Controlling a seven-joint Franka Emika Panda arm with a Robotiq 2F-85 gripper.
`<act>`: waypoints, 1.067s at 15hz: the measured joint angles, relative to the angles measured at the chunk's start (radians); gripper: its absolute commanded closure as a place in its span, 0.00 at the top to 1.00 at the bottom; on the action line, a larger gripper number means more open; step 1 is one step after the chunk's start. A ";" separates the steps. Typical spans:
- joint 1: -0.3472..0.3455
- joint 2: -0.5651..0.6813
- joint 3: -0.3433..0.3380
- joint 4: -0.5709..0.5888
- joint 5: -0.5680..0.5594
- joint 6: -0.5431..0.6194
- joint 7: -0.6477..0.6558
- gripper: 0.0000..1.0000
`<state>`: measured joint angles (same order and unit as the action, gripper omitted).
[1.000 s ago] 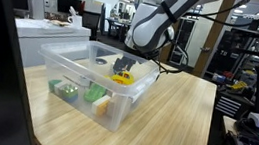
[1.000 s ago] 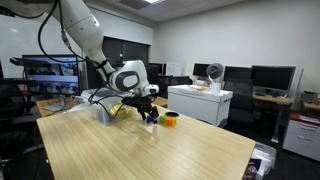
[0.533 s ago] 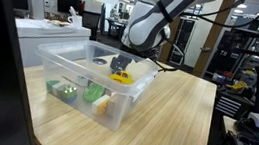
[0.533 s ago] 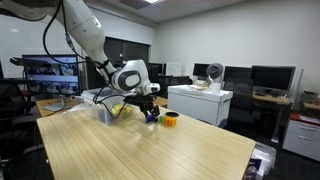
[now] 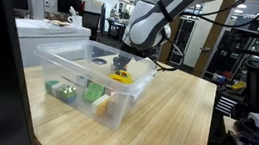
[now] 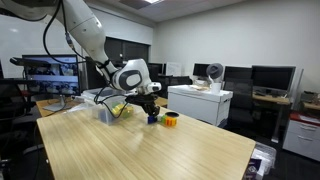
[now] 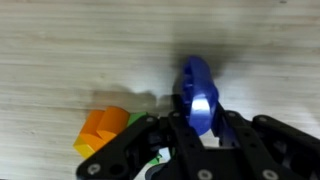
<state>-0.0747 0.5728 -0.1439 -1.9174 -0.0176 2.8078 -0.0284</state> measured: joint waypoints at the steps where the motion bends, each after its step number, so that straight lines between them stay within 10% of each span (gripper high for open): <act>1: -0.002 -0.001 -0.007 -0.003 0.000 0.000 0.000 0.07; 16: -0.091 -0.496 0.187 -0.224 0.223 -0.063 -0.202 0.07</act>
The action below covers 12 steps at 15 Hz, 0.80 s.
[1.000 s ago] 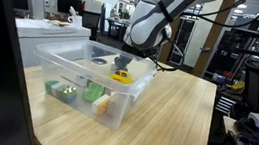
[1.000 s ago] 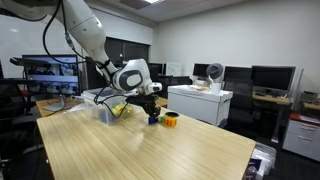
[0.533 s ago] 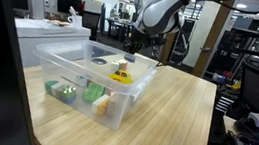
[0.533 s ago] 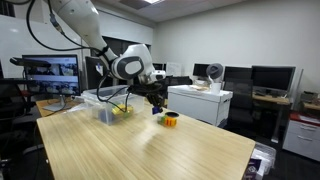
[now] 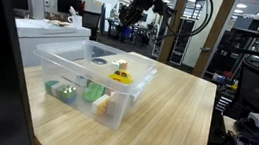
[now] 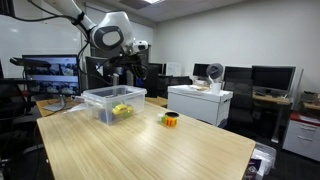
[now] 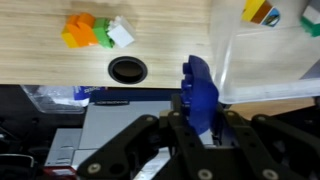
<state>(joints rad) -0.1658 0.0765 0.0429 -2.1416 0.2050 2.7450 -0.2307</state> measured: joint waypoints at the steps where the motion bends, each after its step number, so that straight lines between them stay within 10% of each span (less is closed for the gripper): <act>1: 0.005 -0.022 0.016 -0.023 0.022 -0.001 -0.023 0.07; 3: 0.029 -0.079 0.051 -0.098 0.082 -0.001 -0.089 0.07; 4: 0.042 -0.099 0.063 -0.129 0.110 -0.001 -0.116 0.52; 12: 0.160 -0.154 -0.008 -0.224 0.133 0.006 -0.152 0.98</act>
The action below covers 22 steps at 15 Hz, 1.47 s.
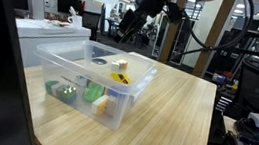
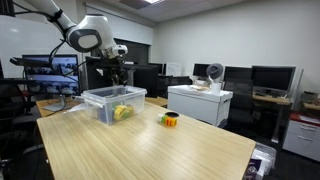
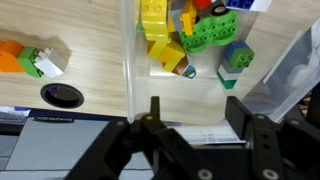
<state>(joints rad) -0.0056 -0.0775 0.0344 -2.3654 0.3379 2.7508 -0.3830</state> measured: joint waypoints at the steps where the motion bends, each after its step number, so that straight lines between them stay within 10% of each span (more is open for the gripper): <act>1: 0.001 0.000 -0.013 0.001 0.000 0.001 0.000 1.00; 12: -0.102 0.160 -0.212 0.193 -0.005 0.002 -0.002 1.00; 22: -0.102 0.362 -0.210 0.211 -0.196 0.107 -0.096 1.00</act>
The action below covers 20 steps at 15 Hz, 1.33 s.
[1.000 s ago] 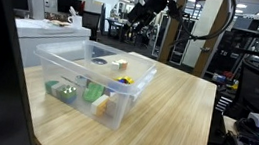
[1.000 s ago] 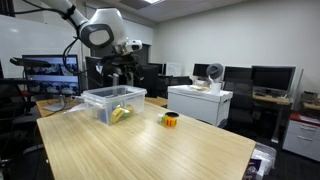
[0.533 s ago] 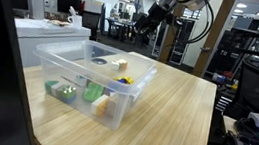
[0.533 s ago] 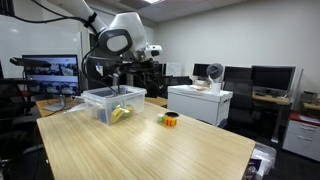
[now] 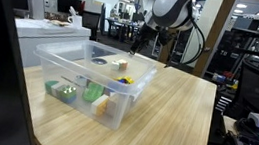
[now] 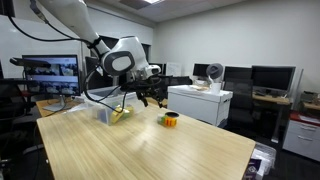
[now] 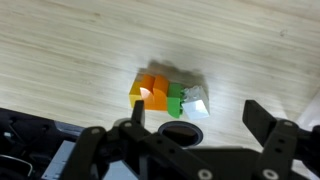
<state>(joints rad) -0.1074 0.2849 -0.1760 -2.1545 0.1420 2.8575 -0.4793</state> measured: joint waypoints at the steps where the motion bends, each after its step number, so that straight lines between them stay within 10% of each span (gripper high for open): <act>1: -0.008 0.015 0.011 0.000 -0.046 0.019 0.000 1.00; 10: -0.021 0.115 0.033 0.004 -0.343 0.207 0.005 1.00; 20: -0.014 0.198 0.067 0.087 -0.372 0.243 0.091 1.00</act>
<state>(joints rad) -0.1211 0.4832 -0.1095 -2.0678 -0.2299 3.1004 -0.3885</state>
